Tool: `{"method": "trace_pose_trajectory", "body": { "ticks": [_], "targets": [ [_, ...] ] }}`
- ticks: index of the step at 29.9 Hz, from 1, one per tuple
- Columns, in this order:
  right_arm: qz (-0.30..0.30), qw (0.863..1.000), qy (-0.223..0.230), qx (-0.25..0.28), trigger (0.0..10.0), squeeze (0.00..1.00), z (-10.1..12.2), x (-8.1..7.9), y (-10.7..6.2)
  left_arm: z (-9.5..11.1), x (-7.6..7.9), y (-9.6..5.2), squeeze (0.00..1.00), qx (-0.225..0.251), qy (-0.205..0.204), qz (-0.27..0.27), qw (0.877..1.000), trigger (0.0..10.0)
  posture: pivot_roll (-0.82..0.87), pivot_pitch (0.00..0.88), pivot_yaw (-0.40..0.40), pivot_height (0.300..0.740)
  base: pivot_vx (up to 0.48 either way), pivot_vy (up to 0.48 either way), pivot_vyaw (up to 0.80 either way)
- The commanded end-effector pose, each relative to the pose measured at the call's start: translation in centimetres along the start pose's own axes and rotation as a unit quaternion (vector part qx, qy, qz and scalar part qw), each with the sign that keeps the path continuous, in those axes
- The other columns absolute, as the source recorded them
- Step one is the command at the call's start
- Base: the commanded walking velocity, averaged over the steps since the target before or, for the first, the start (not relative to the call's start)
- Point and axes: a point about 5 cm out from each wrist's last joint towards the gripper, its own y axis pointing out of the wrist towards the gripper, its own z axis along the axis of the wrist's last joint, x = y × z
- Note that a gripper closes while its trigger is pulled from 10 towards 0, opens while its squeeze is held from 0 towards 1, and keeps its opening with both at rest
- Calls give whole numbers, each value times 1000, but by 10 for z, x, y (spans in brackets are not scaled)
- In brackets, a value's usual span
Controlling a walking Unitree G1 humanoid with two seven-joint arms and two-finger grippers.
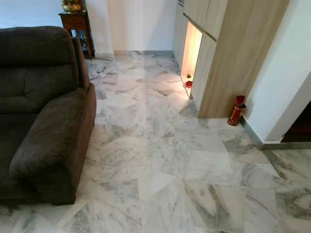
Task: Move the pillow to the sofa from floor
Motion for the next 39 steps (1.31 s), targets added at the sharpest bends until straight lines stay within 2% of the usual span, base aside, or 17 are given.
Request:
{"method": "trace_pose_trajectory", "body": {
  "ticks": [1,23,24,27,39],
  "targets": [
    [-44,997,70,-10,10000,0,-3,-12,3,14,6,7,0,-47,95,-54,993,10000,-73,58,32,740,0,0,0],
    [-44,997,70,-10,10000,0,-3,-12,3,14,6,7,0,-47,95,-54,993,10000,-73,58,32,740,0,0,0],
    [-50,996,76,-16,10000,0,-6,-11,2,21,6,8,0,-37,99,-59,993,10000,-79,25,44,740,0,0,0],
    [-58,995,81,-22,10000,0,-10,-8,1,34,7,11,0,-20,104,-67,992,10000,-79,36,45,740,0,0,0],
    [-62,995,78,-23,10000,0,-8,-9,2,36,7,11,0,-23,102,-69,992,10000,-79,35,40,740,0,0,0]
  ]
}}
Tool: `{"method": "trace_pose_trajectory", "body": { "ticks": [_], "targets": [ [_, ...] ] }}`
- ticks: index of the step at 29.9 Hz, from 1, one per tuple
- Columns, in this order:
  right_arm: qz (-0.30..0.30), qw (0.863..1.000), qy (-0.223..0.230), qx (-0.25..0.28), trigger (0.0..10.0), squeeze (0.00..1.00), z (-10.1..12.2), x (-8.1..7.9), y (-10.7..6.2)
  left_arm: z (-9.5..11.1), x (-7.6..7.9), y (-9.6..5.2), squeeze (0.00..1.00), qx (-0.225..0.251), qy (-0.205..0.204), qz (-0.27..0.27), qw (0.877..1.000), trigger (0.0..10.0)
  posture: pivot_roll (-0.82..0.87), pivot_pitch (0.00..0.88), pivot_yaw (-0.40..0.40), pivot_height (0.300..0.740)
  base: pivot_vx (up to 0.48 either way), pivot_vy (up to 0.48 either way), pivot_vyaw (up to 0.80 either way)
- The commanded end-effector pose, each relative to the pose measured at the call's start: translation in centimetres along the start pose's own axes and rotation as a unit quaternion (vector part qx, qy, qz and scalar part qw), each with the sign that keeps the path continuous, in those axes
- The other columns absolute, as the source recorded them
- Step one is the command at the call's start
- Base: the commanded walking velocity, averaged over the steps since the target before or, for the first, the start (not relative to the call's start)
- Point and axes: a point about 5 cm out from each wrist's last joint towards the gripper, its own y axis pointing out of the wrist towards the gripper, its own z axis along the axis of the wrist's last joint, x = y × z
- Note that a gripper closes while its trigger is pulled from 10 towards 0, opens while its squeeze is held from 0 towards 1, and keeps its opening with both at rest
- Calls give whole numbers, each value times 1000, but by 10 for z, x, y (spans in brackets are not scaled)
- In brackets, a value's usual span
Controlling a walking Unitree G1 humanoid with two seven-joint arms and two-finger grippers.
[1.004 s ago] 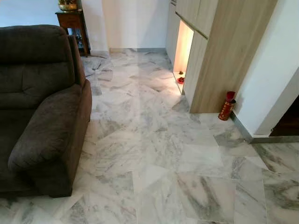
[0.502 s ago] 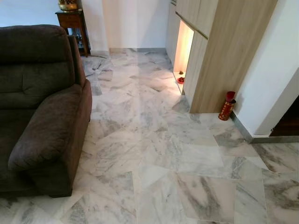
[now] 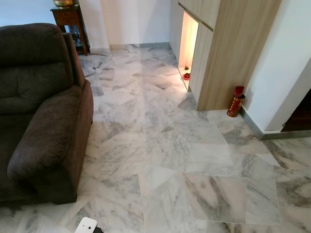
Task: Move the pillow to the sofa from floor
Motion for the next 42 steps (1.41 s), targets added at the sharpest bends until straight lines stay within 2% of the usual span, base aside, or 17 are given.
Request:
{"method": "trace_pose_trajectory", "body": {
  "ticks": [1,10,24,42],
  "targets": [
    [-1,1000,4,-2,10000,0,0,-1,0,-5,-2,-1,0,-11,1,1,1000,10000,-79,35,40,740,0,0,0],
    [-2,1000,-1,2,10000,0,3,0,1,-5,2,0,0,-13,-7,-1,1000,10000,-84,37,39,740,0,0,0],
    [7,1000,-4,1,10000,0,3,-7,1,-14,-4,-3,0,-26,-8,8,1000,10000,-85,56,52,740,0,375,0],
    [8,1000,-7,-5,10000,0,0,-7,1,-16,4,-1,0,-37,-11,8,999,10000,-88,69,54,740,0,375,0]
  ]
}}
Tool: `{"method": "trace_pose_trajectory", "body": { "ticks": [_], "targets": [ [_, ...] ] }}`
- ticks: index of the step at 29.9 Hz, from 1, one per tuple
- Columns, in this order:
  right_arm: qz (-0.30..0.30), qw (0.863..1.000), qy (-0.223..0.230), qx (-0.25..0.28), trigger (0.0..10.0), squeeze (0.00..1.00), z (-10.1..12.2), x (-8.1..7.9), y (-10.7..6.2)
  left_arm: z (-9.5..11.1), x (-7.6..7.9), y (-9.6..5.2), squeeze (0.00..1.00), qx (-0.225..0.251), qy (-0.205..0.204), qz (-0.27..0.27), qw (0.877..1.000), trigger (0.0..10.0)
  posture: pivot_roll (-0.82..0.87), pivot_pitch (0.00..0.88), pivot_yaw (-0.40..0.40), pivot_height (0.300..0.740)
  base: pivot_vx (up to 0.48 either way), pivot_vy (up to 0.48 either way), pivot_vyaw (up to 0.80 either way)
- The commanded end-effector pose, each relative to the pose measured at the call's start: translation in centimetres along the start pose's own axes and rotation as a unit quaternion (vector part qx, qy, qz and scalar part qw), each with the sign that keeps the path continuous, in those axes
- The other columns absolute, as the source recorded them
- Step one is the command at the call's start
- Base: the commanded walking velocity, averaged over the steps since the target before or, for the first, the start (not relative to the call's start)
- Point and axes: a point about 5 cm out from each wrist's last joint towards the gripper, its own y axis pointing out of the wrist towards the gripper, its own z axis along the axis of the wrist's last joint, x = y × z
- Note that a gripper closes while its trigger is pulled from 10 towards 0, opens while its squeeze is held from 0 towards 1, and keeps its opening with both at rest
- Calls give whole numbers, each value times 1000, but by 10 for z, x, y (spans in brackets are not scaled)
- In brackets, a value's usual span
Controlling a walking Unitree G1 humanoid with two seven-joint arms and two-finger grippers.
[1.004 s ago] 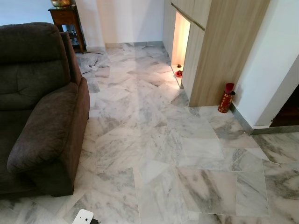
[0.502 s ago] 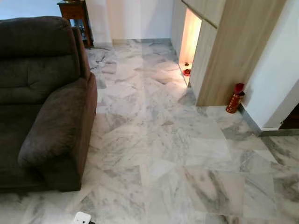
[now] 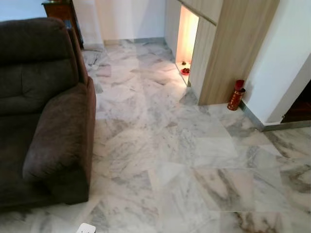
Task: Move the pillow to the sofa from floor
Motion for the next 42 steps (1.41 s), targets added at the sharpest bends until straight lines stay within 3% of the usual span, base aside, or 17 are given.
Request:
{"method": "trace_pose_trajectory", "body": {
  "ticks": [1,15,29,33,37,42],
  "targets": [
    [-1,1000,0,-8,10000,0,-4,0,-1,-9,1,-1,0,-17,-5,1,1000,10000,-88,69,54,740,0,368,0],
    [9,1000,-8,-14,10000,0,-7,-3,-1,-10,6,0,0,-21,-8,2,1000,10000,-87,73,48,740,0,367,0],
    [16,1000,-14,-17,10000,0,-8,-8,-1,-12,-3,-2,0,-23,-9,9,1000,10000,-60,77,56,740,0,359,0],
    [25,999,-38,-17,10000,0,-7,-10,-1,-12,6,0,0,-23,-9,4,1000,10000,-59,71,57,740,0,352,372],
    [31,999,-22,-18,10000,0,-8,-14,-1,-11,18,2,0,-23,-6,-2,1000,10000,-58,68,59,740,0,347,800],
    [33,999,-9,-22,10000,0,-10,-15,-1,-11,19,2,0,-23,-2,-2,1000,10000,-62,61,61,740,0,331,320]
  ]
}}
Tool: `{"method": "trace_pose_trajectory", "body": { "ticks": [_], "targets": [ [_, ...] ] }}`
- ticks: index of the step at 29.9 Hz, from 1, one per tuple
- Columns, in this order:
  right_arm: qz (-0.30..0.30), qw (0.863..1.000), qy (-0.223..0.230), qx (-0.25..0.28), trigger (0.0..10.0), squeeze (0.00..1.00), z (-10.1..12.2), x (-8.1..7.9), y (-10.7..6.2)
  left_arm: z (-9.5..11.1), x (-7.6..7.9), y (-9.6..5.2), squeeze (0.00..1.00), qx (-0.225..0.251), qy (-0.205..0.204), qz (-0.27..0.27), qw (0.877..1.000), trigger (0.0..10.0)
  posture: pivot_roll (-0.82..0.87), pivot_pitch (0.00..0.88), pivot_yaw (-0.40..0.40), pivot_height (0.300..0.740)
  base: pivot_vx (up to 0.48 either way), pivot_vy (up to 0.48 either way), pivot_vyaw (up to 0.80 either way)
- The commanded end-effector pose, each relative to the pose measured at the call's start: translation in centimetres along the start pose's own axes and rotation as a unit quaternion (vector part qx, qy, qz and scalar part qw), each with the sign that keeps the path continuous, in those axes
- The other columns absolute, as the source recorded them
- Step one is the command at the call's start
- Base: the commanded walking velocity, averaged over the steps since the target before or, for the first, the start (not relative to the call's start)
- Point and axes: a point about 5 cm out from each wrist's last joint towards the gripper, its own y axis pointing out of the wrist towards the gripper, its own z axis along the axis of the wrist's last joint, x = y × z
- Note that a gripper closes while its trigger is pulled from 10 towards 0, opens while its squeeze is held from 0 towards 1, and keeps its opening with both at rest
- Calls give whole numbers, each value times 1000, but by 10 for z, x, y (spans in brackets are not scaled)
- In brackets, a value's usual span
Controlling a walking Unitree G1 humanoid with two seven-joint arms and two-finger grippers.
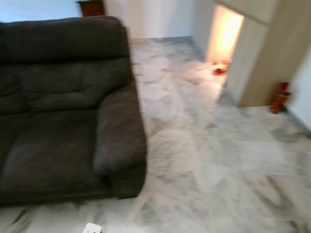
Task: Move the pillow to the sofa from floor
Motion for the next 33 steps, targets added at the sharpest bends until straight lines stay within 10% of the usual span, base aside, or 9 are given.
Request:
{"method": "trace_pose_trajectory", "body": {
  "ticks": [1,33],
  "targets": [
    [-1,1000,13,-16,10000,0,-10,0,-2,-1,-3,-1,0,-6,12,3,1000,10000,-63,61,61,740,0,304,0],
    [8,1000,-1,-9,10000,0,-9,0,-2,-3,-26,-5,0,-6,7,15,1000,10000,-52,85,43,740,0,349,175]
  ]
}}
